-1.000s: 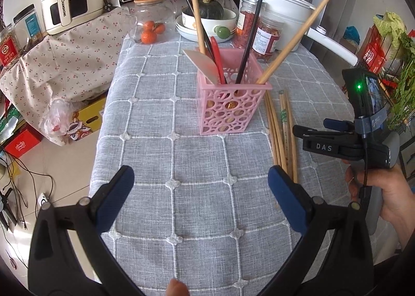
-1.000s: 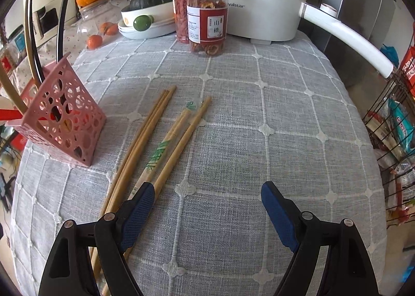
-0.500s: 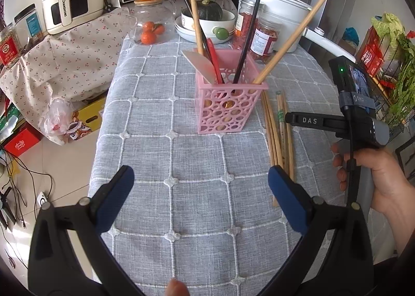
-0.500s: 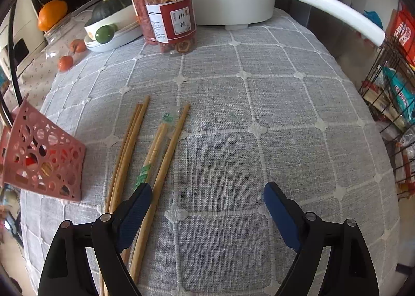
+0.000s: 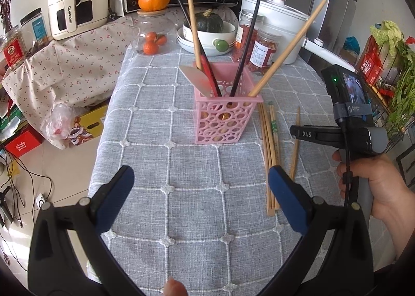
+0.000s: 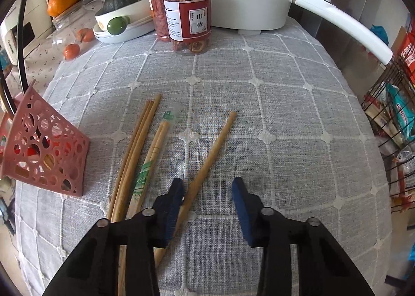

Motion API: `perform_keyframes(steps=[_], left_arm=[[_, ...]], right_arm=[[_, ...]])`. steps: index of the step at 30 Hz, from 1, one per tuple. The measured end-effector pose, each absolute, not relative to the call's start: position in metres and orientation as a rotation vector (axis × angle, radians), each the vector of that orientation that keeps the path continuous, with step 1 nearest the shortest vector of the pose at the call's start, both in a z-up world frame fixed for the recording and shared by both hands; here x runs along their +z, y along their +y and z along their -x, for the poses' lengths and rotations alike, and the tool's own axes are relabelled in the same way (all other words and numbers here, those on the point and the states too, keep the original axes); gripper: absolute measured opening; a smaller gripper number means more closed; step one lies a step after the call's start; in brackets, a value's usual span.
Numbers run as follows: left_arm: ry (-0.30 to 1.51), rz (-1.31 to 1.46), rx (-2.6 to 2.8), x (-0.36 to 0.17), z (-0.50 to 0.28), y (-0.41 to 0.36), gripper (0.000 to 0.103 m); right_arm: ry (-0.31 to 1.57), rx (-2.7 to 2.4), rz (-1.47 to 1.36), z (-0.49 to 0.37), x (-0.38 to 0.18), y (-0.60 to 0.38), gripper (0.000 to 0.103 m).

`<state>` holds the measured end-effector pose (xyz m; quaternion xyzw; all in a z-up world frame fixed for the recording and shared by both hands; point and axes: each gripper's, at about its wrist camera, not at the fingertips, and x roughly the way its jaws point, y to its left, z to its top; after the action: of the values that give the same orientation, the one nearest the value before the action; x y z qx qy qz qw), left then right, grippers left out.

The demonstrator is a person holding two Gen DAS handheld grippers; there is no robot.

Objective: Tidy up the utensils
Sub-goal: 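Grasp a loose wooden chopstick with the right tool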

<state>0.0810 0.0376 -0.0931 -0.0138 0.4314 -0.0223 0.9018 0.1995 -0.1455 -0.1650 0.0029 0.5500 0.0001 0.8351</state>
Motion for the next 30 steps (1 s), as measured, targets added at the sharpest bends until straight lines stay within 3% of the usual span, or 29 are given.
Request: perform_keyframes(steps=[1,5,16,19,21,23,27,30], left_arm=[[0.899,0.018,-0.051,-0.093,-0.081,0.035,0.103],[0.923,-0.022,-0.077,-0.094,-0.079,0.019,0.103],[1.006,-0.089,-0.178,-0.115,-0.099,-0.047,0.101],[0.994,-0.056,-0.245,-0.120,-0.112,-0.064,0.078],[0.979,-0.050,-0.278,-0.126,-0.120,-0.076,0.052],[0.950,-0.067,-0.283,-0.133,-0.128,-0.085,0.042],[0.896,-0.098,-0.287,-0.150,-0.143,-0.095,0.033],[0.900,-0.089,-0.259,-0.160,-0.156,-0.095,0.033]], right_arm=[[1.174,0.003,-0.007,-0.198,-0.164,-0.148,0.017],[1.212,0.011,-0.032,-0.190,-0.162,-0.163,0.008],[1.188,0.045,-0.086,-0.154,-0.133,-0.229,0.007],[1.194,0.065,-0.107,-0.147,-0.130,-0.241,0.007],[1.195,0.076,-0.116,-0.146,-0.129,-0.247,0.007],[1.198,0.085,-0.133,-0.145,-0.130,-0.252,0.007],[1.203,0.101,-0.166,-0.145,-0.132,-0.259,0.007],[1.206,0.106,-0.199,-0.146,-0.134,-0.264,0.007]])
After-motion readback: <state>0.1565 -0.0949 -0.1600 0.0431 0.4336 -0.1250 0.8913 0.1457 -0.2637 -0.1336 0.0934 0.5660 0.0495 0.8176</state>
